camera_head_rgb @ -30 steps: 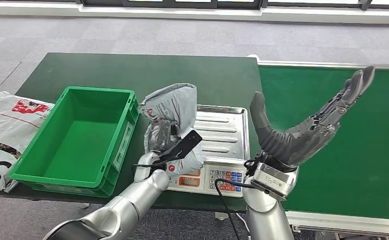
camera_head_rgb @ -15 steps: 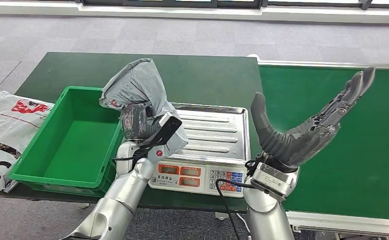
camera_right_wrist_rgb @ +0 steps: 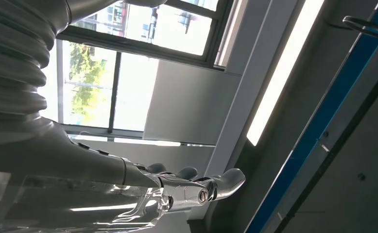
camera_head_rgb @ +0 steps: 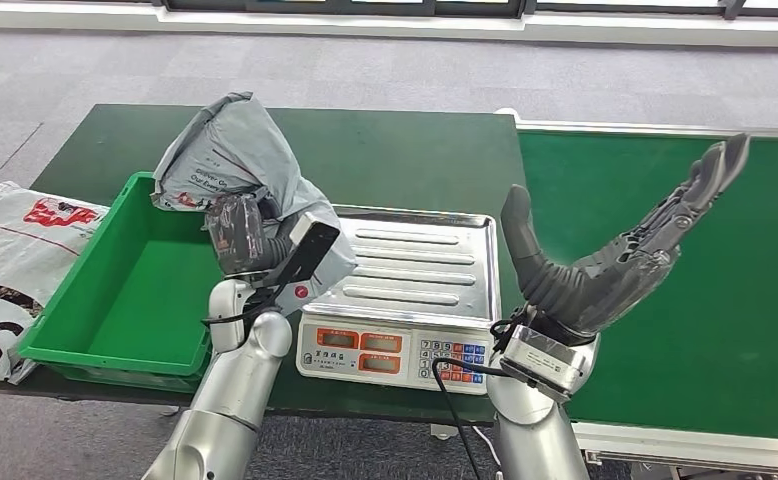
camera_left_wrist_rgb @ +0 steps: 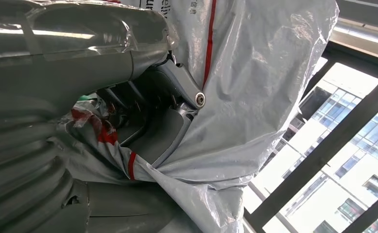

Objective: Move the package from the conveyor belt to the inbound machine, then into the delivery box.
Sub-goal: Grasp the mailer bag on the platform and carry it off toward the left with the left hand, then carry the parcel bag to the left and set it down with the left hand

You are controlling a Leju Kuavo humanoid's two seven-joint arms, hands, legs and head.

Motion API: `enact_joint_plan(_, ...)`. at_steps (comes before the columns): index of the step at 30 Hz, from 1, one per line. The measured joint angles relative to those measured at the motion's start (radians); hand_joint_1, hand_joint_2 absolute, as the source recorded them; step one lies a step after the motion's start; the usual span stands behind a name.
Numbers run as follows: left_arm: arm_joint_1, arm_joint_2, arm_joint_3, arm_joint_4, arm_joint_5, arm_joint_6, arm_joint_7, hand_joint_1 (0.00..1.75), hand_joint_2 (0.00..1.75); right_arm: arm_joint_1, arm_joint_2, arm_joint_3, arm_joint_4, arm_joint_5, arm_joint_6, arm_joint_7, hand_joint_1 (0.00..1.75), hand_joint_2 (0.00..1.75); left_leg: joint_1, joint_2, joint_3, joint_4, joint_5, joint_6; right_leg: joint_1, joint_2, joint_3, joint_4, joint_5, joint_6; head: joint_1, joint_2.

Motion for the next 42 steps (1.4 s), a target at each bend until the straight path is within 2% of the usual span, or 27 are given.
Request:
enact_joint_plan(5, 0.015, 0.000, 0.006, -0.046, -0.056, 0.000, 0.044, 1.75, 1.75, 0.000, 0.000, -0.001, 0.000, 0.000, 0.000, 0.000, 0.00, 1.75, 0.000, 0.000, 0.000, 0.000, 0.000, 0.000, 0.000, 0.000, 0.000, 0.000, 0.000, 0.000, 0.000, 0.000)
enact_joint_plan(8, 0.015, 0.001, 0.056, -0.076, -0.054, 0.000, 0.028, 1.75, 1.75, 0.000, 0.000, -0.001, 0.000, 0.001, 0.000, 0.000, 0.00, 1.75, 0.000, 0.000, -0.001, 0.000, 0.000, 0.000, 0.000, 0.000, -0.001, 0.000, 0.000, 0.000, 0.000, 0.000)
enact_joint_plan(11, -0.005, 0.003, 0.184, -0.078, -0.031, 0.000, -0.056, 1.75, 1.75, 0.002, 0.000, -0.002, -0.003, 0.001, 0.000, 0.000, 0.00, 1.75, 0.000, 0.001, -0.001, 0.000, 0.000, 0.000, 0.001, 0.000, -0.001, 0.000, 0.000, 0.000, 0.000, 0.000)
enact_joint_plan(13, -0.027, 0.008, 0.284, -0.069, -0.048, 0.000, -0.080, 1.75, 1.75, 0.005, 0.000, -0.002, -0.006, 0.000, 0.000, 0.000, 0.00, 1.75, 0.000, 0.001, -0.001, 0.000, 0.000, -0.001, 0.001, 0.001, -0.002, 0.000, 0.000, 0.000, 0.000, 0.000)
enact_joint_plan(17, -0.084, 0.054, 0.450, 0.013, -0.152, 0.000, 0.002, 1.75, 1.75, 0.008, -0.001, -0.002, -0.009, 0.000, 0.000, 0.000, 0.00, 1.75, 0.000, 0.001, -0.001, 0.000, 0.001, -0.002, 0.002, 0.001, -0.002, 0.000, 0.001, -0.001, 0.000, 0.000)
enact_joint_plan(20, -0.125, 0.109, 0.531, 0.119, -0.197, 0.000, 0.085, 1.75, 1.75, 0.009, -0.002, -0.002, -0.013, 0.000, 0.000, 0.000, 0.00, 1.75, 0.000, 0.001, -0.001, 0.000, 0.001, -0.002, 0.002, 0.002, -0.002, 0.000, 0.001, -0.001, 0.000, 0.000)
enact_joint_plan(23, -0.159, 0.156, 0.601, 0.215, -0.203, 0.000, 0.125, 1.75, 1.75, 0.011, -0.002, -0.002, -0.020, 0.001, 0.000, 0.000, 0.00, 1.75, 0.001, 0.001, 0.000, 0.000, 0.001, -0.002, 0.002, 0.002, -0.002, 0.001, 0.001, -0.001, 0.000, 0.000)
enact_joint_plan(28, -0.198, 0.193, 0.661, 0.294, -0.207, 0.000, 0.133, 1.75, 1.75, 0.012, -0.002, -0.002, -0.024, 0.002, 0.000, 0.000, 0.00, 1.75, 0.000, 0.001, 0.000, 0.000, 0.001, -0.002, 0.001, 0.001, -0.001, 0.001, 0.001, -0.001, 0.000, 0.000)
enact_joint_plan(36, -0.217, 0.212, 0.689, 0.340, -0.208, 0.000, 0.141, 1.75, 1.75, 0.013, -0.003, -0.002, -0.026, 0.002, 0.000, 0.000, 0.00, 1.75, 0.000, 0.001, 0.001, 0.000, 0.001, -0.002, 0.000, 0.001, -0.001, 0.001, 0.001, -0.001, 0.000, 0.000)
enact_joint_plan(40, -0.227, 0.226, 0.737, 0.363, -0.196, 0.000, 0.148, 1.75, 1.75, 0.016, -0.003, -0.002, -0.028, 0.005, 0.000, 0.000, 0.00, 1.75, 0.000, 0.002, 0.003, -0.001, 0.001, -0.003, 0.000, 0.003, 0.001, 0.001, 0.001, -0.001, 0.000, 0.000)
enact_joint_plan(42, -0.232, 0.233, 0.767, 0.377, -0.199, 0.000, 0.148, 0.87, 1.75, 0.019, -0.003, -0.002, -0.029, 0.008, 0.000, 0.000, 0.00, 1.75, 0.000, 0.004, 0.005, -0.002, 0.000, -0.004, 0.000, 0.004, 0.002, 0.001, 0.001, -0.002, 0.000, 0.000)
